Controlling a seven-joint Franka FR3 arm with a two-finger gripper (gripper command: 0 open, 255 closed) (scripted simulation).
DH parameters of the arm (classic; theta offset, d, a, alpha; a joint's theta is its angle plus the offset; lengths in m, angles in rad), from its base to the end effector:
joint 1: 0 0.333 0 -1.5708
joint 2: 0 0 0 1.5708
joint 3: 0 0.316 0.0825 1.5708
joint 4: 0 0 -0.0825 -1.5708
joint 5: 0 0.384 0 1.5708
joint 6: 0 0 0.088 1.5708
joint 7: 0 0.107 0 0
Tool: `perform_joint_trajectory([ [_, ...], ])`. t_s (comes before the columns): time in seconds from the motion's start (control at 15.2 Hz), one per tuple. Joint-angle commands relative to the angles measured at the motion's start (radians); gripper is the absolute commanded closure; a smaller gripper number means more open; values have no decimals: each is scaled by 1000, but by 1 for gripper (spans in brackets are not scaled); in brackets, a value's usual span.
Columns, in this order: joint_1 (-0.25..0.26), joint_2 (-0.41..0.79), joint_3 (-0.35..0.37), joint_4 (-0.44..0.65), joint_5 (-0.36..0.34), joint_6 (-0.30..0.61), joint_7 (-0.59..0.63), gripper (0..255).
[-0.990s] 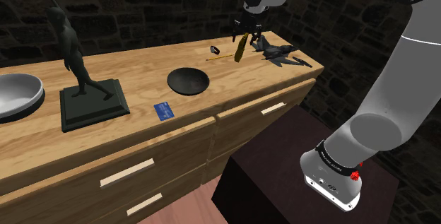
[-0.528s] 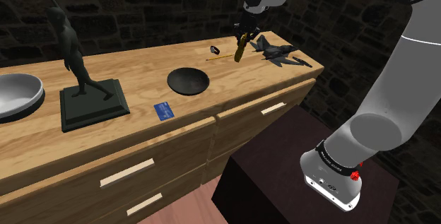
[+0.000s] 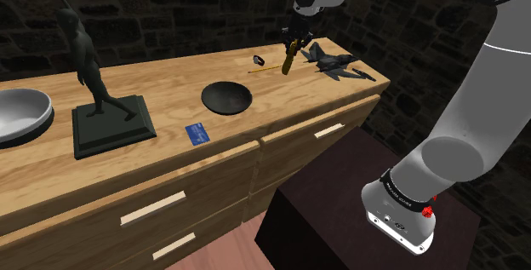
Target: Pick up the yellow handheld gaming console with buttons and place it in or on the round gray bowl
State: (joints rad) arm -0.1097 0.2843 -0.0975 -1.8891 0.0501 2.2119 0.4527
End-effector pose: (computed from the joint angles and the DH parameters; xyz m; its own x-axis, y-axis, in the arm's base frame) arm 0.6106 -0.1234 0.3607 0.7740 -0.6325 0.0298 -0.6318 -0.7746 -0.0301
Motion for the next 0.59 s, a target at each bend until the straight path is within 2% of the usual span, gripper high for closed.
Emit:
perform_joint_trajectory([
  [0.0, 0, -9, 0, 9, -1, -18, 1, 255],
  [0.53, 1, -50, -2, 63, -8, -113, 6, 255],
])
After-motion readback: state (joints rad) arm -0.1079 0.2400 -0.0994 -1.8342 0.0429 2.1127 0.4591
